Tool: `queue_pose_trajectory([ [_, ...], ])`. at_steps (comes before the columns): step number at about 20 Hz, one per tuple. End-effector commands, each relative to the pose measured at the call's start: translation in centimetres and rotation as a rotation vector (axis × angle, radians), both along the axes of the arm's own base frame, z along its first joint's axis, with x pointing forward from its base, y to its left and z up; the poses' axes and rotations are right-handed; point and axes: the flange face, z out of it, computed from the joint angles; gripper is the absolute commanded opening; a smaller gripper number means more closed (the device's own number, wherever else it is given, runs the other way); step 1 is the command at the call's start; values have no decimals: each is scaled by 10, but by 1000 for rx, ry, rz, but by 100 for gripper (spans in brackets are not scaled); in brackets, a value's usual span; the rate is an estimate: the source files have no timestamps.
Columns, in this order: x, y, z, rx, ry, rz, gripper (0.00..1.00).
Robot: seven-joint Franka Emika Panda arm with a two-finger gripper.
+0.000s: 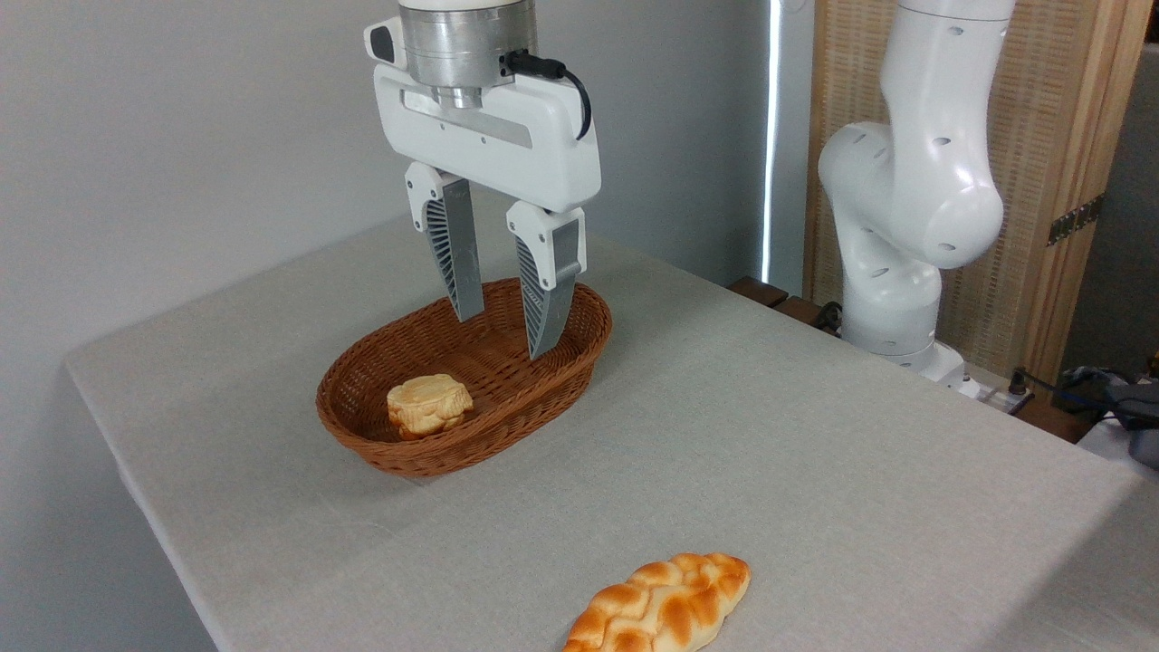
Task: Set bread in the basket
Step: 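Move the open gripper from above the basket to the braided loaf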
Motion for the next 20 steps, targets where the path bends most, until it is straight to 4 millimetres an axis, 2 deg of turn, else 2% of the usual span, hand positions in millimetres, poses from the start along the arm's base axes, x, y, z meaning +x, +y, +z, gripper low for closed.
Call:
queue_pose_trajectory([
  [1,-4,22,4,-9,34,31,100],
  [6,-6,24,2,-9,56,34,100],
  [14,-10,41,8,-16,42,27,100],
  [17,-9,64,3,9,40,-43,100],
  [20,-8,84,-10,8,46,-68,100],
])
